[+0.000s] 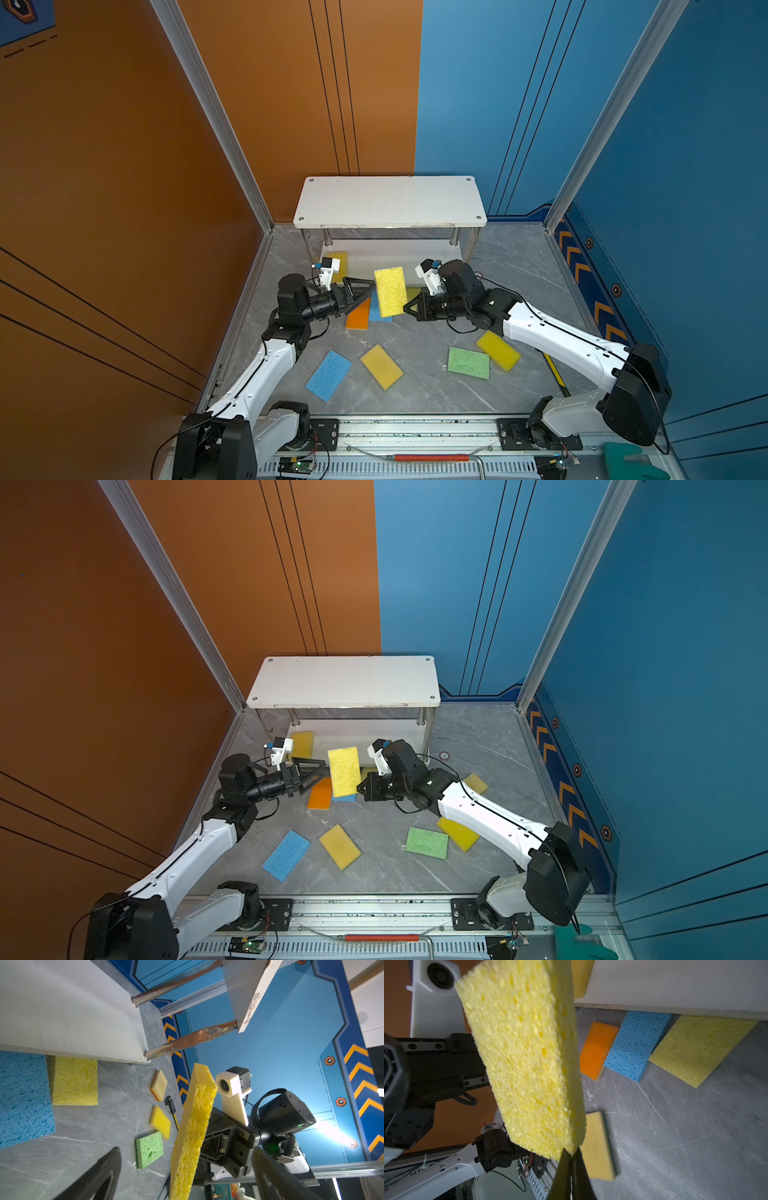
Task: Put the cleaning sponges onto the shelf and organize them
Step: 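Carry the sponge to the lower shelf tier with the right gripper while the left withdraws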
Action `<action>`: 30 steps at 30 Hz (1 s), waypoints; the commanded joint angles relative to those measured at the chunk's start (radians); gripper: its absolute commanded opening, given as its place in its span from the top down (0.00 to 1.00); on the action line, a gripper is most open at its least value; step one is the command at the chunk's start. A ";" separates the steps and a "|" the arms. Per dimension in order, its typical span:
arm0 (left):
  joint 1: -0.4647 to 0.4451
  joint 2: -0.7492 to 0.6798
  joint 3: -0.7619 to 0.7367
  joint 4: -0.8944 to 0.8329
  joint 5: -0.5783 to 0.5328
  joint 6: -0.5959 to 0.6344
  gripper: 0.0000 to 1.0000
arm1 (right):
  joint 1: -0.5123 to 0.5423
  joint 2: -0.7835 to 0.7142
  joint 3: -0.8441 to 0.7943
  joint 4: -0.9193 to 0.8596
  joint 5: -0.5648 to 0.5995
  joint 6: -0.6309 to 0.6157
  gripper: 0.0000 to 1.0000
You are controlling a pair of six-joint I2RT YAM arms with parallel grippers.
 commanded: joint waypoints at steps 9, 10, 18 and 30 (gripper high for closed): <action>0.065 -0.295 0.041 -0.529 -0.287 0.414 0.02 | -0.040 0.111 0.110 0.008 0.068 0.058 1.00; 0.069 -0.333 0.045 -0.606 -0.343 0.452 0.02 | -0.041 0.118 0.110 0.016 0.078 0.064 1.00; 0.092 -0.477 0.083 -0.866 -0.612 0.605 0.02 | -0.044 0.173 0.132 0.081 0.155 0.100 1.00; 0.106 -0.533 0.133 -1.007 -0.881 0.607 0.02 | -0.056 0.382 0.217 0.231 0.178 0.193 1.00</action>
